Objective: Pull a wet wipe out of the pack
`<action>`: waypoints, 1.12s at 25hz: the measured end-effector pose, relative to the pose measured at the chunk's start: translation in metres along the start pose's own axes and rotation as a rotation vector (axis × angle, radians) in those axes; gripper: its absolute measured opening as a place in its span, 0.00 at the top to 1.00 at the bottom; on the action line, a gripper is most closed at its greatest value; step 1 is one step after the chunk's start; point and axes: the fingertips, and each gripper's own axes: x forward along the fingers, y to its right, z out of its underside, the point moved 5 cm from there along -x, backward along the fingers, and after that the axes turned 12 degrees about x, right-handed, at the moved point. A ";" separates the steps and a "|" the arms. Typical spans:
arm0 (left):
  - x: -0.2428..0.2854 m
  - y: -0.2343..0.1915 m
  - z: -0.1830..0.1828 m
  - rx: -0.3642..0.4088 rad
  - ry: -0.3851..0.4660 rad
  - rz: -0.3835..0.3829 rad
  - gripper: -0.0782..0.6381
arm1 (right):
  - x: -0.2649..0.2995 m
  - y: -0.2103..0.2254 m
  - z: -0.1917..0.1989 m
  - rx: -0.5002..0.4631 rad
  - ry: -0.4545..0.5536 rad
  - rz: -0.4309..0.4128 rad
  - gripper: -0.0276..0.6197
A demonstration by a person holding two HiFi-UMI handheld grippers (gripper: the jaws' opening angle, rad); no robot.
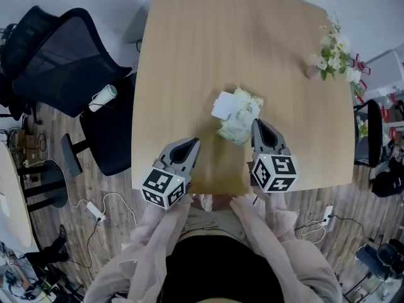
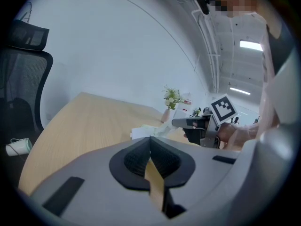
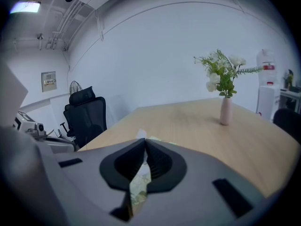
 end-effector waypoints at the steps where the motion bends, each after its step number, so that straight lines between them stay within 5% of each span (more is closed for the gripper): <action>1: 0.000 0.001 0.000 0.001 0.000 0.002 0.87 | -0.002 0.000 0.000 0.001 0.002 0.001 0.94; 28: -0.020 0.012 0.002 0.012 0.024 0.025 0.87 | -0.032 -0.015 0.008 0.015 0.041 0.013 0.94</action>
